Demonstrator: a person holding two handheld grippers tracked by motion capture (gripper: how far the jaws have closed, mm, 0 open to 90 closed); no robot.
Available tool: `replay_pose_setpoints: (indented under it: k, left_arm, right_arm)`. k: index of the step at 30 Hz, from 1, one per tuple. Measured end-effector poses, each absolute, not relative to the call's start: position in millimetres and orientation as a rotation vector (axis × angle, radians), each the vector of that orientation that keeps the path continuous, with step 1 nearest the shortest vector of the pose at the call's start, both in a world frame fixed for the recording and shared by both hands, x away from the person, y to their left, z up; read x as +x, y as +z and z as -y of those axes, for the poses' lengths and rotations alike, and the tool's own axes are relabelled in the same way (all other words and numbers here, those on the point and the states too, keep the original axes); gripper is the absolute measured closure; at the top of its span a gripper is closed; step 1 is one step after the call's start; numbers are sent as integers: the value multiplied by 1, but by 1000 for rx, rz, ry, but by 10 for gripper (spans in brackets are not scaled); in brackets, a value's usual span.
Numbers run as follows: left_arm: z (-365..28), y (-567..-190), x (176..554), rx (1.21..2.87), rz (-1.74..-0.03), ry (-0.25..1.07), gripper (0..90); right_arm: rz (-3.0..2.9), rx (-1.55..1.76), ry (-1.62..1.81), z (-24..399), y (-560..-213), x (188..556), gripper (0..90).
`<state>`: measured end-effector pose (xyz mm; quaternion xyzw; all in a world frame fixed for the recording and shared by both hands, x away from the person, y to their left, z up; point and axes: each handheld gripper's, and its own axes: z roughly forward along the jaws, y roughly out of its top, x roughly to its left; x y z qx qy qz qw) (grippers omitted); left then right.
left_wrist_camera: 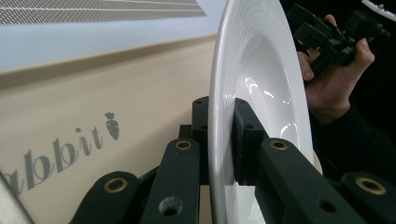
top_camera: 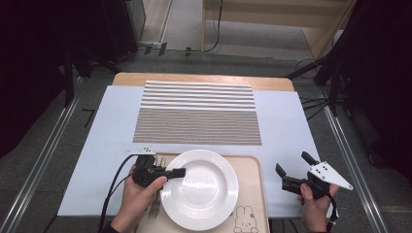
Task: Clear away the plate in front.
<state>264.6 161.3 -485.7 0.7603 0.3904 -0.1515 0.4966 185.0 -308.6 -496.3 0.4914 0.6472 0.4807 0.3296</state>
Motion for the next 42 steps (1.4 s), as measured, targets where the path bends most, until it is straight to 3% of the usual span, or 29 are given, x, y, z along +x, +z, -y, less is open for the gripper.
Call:
replay_pose_setpoints:
  k: [15,20,24,28,31,38,41,42]
  left_arm:
    - [-157,-496,265,1922,-969,-480,805]
    - [-155,-498,268,1963,-988,-461,807]
    - [-151,-498,268,2080,-1010,-330,733]
    - [-146,-497,266,2146,-1041,-179,562]
    - [-147,-495,267,2143,-1043,-135,614]
    - [-147,-498,274,2120,-1018,-178,642]
    - [-145,-495,272,2137,-1014,-120,615]
    - [-145,-492,270,2126,-1006,-95,546]
  right_arm:
    - [-1692,1287,1256,309,-496,185,0]
    - [-1692,1287,1256,309,-496,185,0]
    - [-1693,1287,1255,309,-496,185,0]
    - [-1694,1288,1255,308,-496,185,0]
    - [-1694,1289,1255,308,-496,185,0]
    - [-1696,1285,1254,308,-496,185,0]
    - [-1695,1287,1254,308,-496,185,0]
    - [-1693,1288,1255,308,-496,185,0]
